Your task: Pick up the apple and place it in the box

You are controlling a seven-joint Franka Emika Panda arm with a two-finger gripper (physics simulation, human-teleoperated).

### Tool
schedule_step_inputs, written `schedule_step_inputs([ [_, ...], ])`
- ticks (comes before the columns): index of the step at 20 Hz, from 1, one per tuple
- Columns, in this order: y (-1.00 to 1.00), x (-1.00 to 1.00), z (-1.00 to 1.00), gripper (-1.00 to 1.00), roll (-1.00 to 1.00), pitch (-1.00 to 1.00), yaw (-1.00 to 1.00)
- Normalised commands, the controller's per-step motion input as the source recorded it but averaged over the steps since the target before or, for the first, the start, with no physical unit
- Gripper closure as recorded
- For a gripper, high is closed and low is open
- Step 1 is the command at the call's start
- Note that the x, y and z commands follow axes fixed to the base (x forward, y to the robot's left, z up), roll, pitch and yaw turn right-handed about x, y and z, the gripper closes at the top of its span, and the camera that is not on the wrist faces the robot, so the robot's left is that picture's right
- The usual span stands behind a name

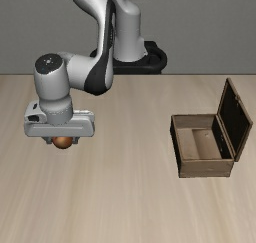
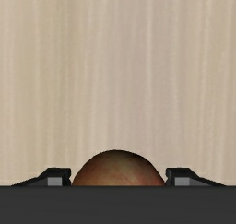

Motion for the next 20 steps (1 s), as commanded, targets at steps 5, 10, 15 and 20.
schedule_step_inputs([
  [5, 0.0, 0.0, 1.0, 1.0, 0.0, 0.0, 0.0],
  [10, 0.0, 0.0, 1.0, 1.0, 0.0, 0.0, 0.0],
  [15, 0.0, 0.0, 1.0, 1.0, 0.0, 0.0, 0.0],
  [20, 1.0, 0.0, 0.0, 1.0, 0.0, 0.0, 0.0],
])
